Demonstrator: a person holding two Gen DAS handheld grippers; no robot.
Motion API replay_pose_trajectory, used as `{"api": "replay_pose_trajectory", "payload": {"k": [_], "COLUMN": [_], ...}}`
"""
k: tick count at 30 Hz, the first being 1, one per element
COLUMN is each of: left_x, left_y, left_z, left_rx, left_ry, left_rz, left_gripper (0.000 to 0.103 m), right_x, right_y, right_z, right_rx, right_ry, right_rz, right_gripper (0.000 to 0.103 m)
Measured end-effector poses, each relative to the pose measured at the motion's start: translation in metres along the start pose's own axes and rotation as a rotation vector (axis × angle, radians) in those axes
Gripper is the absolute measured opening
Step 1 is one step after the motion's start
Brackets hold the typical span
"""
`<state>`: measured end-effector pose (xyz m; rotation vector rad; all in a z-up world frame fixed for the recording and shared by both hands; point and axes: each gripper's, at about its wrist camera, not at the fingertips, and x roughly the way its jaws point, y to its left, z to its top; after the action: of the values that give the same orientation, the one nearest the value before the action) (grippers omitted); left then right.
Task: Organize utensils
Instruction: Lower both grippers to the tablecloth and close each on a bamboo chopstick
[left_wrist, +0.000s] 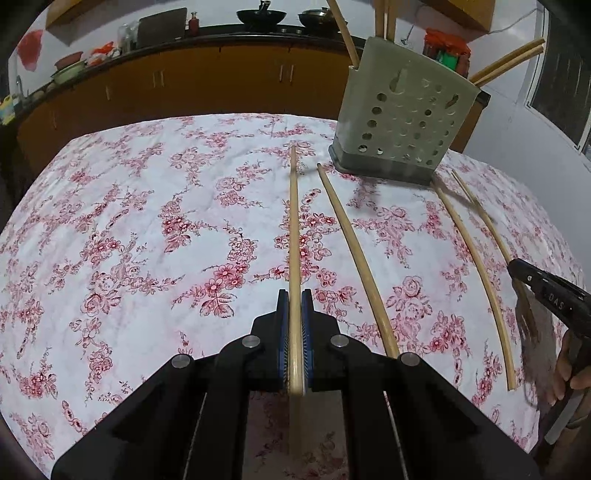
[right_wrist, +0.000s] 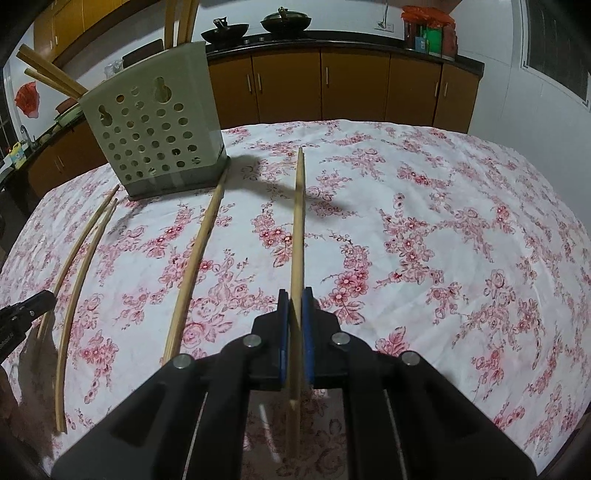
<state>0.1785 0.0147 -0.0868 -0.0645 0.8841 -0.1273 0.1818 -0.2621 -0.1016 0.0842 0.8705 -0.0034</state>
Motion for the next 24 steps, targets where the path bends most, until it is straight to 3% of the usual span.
{"api": "replay_pose_trajectory", "payload": {"k": [24], "left_x": [-0.004], "left_y": [-0.010], "left_z": [-0.007], "left_rx": [0.077], "left_ry": [0.005], "left_rz": [0.034], "left_gripper": [0.008], "right_x": [-0.006], "right_y": [-0.001], "right_z": [-0.006], "right_rx": [-0.016], "right_ry": [0.002], "right_rz": [-0.001], "right_gripper": [0.009]}}
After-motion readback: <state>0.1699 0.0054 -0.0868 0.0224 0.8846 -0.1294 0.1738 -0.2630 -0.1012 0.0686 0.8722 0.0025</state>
